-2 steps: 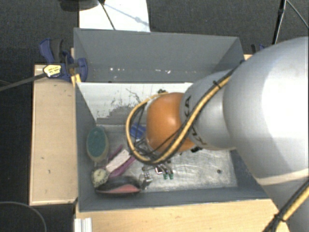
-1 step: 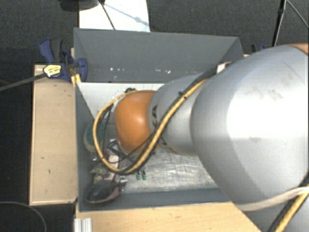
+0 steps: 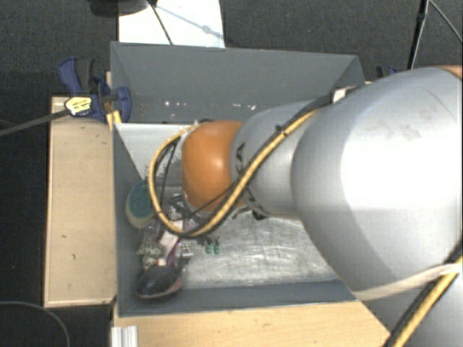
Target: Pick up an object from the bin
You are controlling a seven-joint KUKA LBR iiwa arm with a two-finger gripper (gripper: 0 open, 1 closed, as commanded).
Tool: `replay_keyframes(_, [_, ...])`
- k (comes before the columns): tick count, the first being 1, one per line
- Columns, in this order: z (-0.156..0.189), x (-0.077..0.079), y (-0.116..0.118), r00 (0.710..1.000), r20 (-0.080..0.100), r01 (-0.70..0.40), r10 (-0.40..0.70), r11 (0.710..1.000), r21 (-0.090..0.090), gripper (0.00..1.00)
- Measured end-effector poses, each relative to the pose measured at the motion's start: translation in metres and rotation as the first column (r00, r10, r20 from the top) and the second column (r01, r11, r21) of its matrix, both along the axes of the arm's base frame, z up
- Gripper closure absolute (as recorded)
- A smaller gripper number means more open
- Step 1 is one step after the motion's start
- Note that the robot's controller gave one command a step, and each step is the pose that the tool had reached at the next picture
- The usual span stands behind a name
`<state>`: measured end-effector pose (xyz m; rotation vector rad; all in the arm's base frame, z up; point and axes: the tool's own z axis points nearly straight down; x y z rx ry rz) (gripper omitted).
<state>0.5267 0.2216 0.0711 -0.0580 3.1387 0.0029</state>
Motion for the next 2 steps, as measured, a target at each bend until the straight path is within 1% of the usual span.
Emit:
replay_keyframes(1, [0.001, 0.001, -0.002, 1.000, 0.002, -0.005, 0.005, 1.000, -0.004, 1.00])
replay_keyframes(2, [0.166, -0.017, -0.007, 1.000, 0.005, 0.011, -0.011, 1.000, 0.002, 1.00])
